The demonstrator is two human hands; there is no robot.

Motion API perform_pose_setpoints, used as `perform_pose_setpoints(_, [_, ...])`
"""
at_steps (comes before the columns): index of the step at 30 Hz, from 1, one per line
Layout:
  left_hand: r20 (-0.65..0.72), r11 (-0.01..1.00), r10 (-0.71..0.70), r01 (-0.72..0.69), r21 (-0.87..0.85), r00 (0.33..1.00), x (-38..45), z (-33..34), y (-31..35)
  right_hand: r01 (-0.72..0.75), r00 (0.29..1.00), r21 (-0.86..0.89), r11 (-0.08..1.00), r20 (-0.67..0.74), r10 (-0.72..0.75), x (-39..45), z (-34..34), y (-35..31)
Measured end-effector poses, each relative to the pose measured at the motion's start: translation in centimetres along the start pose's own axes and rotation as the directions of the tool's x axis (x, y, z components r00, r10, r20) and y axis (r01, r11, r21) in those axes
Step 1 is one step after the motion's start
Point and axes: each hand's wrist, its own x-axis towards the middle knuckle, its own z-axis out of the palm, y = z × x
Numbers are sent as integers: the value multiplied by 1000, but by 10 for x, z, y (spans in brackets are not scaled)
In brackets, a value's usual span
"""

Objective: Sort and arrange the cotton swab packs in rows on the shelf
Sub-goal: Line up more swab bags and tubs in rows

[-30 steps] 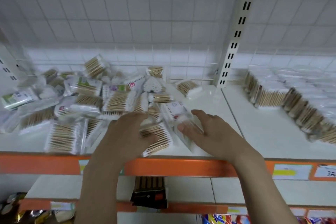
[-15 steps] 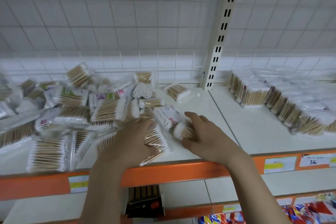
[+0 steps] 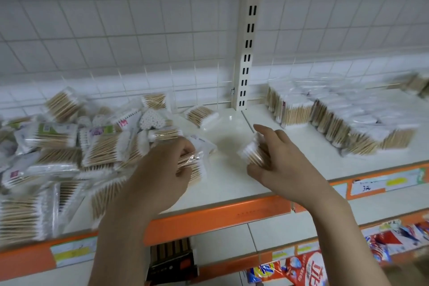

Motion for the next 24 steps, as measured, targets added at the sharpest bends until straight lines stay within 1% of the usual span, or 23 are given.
perform_pose_setpoints(6, [-26,990,119,-121,-73,993,17,21,34,-9,992,-56,998,-124,2,-7,-38,24])
perform_pose_setpoints(9, [-71,980,177,-182,-82,982,31,35,52,-7,981,-50,999,-192,-3,-12,-59,38])
perform_pose_setpoints(12, [-127,972,203,-215,-94,971,44,48,71,0,975,-31,1000,-220,-7,-12,-77,53])
perform_pose_setpoints(15, [-172,968,213,-231,-96,962,57,61,90,14,970,-19,1000,-244,-19,-8,-94,67])
perform_pose_setpoints(18, [-190,969,201,-224,-107,961,70,73,106,24,963,33,999,-268,-14,-2,-109,80])
perform_pose_setpoints(22, [-163,967,171,-197,-161,972,88,93,122,38,951,98,994,-308,-6,9,-125,100])
perform_pose_setpoints(24, [-128,971,163,-182,-154,978,98,106,130,38,946,117,992,-323,2,13,-133,110])
